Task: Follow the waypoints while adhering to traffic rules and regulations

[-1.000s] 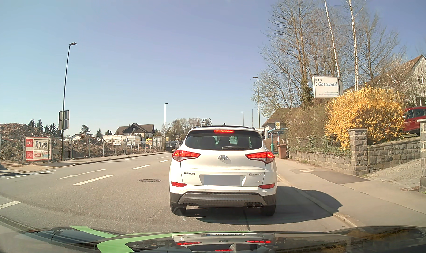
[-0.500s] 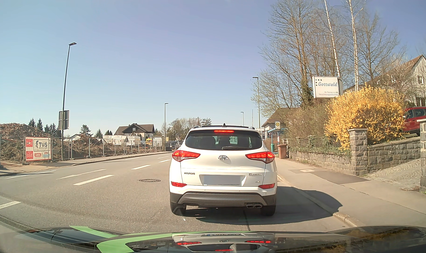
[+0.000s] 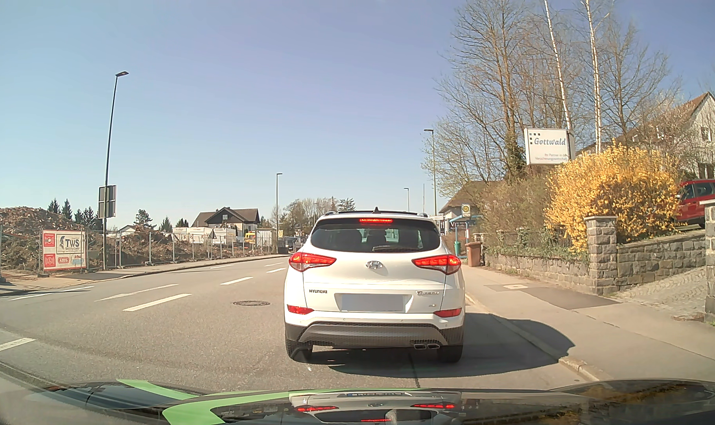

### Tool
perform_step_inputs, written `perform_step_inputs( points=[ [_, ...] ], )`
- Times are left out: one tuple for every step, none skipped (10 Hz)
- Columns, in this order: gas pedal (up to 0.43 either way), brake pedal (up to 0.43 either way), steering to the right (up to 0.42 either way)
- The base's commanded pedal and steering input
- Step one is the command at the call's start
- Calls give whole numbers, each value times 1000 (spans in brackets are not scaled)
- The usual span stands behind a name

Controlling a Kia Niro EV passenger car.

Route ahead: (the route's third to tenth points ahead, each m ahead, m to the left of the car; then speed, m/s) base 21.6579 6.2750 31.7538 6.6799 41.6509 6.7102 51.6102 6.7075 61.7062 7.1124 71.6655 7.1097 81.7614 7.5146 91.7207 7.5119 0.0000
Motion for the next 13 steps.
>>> perform_step_inputs(
  points=[
    [0,317,-9],
    [0,317,-9],
    [0,317,-9],
    [0,317,-9],
    [0,317,-9],
    [0,317,-9],
    [0,317,-9],
    [0,317,-10],
    [0,317,-9],
    [0,317,-9],
    [0,323,-9],
    [0,317,-9],
    [0,317,-9]
  ],
)
